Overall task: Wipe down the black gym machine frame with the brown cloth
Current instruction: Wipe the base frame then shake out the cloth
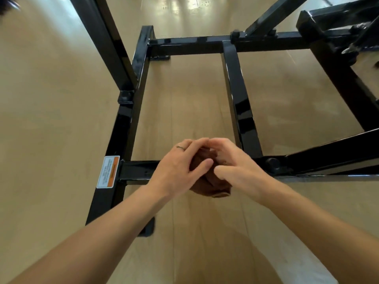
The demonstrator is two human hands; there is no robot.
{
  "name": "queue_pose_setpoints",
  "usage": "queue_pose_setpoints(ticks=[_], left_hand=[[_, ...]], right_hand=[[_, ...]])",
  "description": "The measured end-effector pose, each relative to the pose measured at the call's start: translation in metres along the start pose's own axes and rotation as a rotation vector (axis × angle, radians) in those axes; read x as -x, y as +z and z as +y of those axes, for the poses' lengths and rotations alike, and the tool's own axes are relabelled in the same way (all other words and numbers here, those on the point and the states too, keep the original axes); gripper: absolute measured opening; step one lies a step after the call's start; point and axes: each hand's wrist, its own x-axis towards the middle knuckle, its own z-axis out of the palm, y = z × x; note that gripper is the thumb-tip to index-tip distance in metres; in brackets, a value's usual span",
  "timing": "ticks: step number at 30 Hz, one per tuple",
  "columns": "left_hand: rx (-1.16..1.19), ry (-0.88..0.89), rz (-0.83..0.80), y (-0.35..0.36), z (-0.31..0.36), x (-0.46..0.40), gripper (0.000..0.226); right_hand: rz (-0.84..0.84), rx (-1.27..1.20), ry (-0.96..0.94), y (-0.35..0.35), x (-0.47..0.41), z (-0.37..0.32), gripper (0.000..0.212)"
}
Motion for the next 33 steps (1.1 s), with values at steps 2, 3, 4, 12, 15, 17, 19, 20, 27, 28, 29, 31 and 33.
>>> queue_pose_setpoints(ticks=[2,3,4,12,15,17,19,20,27,28,29,31,33], left_hand=[[-0.146,0.058,0.002,0.002,-0.002,0.002,0.062],[-0.233,0.092,0.002,0.003,-0.004,0.003,0.065],[-0.313,0.121,0.003,0.005,-0.005,0.004,0.067],[-0.304,0.139,0.121,-0.042,-0.062,0.038,0.038],[-0.364,0.048,0.125,-0.075,-0.098,0.066,0.037],[-0.361,0.022,0.131,-0.079,-0.107,0.071,0.035],[-0.277,-0.057,0.198,-0.069,-0.097,0.070,0.029],[-0.228,-0.091,0.234,-0.061,-0.087,0.067,0.028],[-0.288,0.177,0.136,-0.017,-0.039,0.029,0.035],[-0.303,0.183,0.132,-0.023,-0.045,0.032,0.035],[-0.306,0.160,0.137,-0.031,-0.054,0.038,0.035],[-0.306,0.063,0.200,-0.050,-0.077,0.054,0.036],[-0.302,-0.038,0.268,-0.063,-0.093,0.072,0.034]], right_hand=[[0.273,0.088,-0.019,-0.013,-0.006,0.001,0.049],[0.393,0.180,-0.041,-0.016,-0.012,0.003,0.041],[0.445,0.259,-0.055,-0.015,-0.018,0.003,0.037],[0.166,0.939,-0.108,0.040,-0.036,0.011,0.056],[0.223,0.970,-0.093,0.043,-0.036,0.018,0.066],[0.249,0.999,-0.097,0.045,-0.037,0.019,0.074],[0.269,1.004,-0.069,0.047,-0.041,0.020,0.078],[0.286,0.991,-0.049,0.048,-0.041,0.021,0.079],[0.348,0.943,0.026,0.051,-0.046,0.019,0.075],[0.347,0.936,0.036,0.053,-0.048,0.019,0.075],[0.351,0.934,0.040,0.053,-0.050,0.018,0.074],[0.370,0.967,0.036,0.054,-0.051,0.019,0.071],[0.389,1.015,0.028,0.055,-0.051,0.022,0.068]])
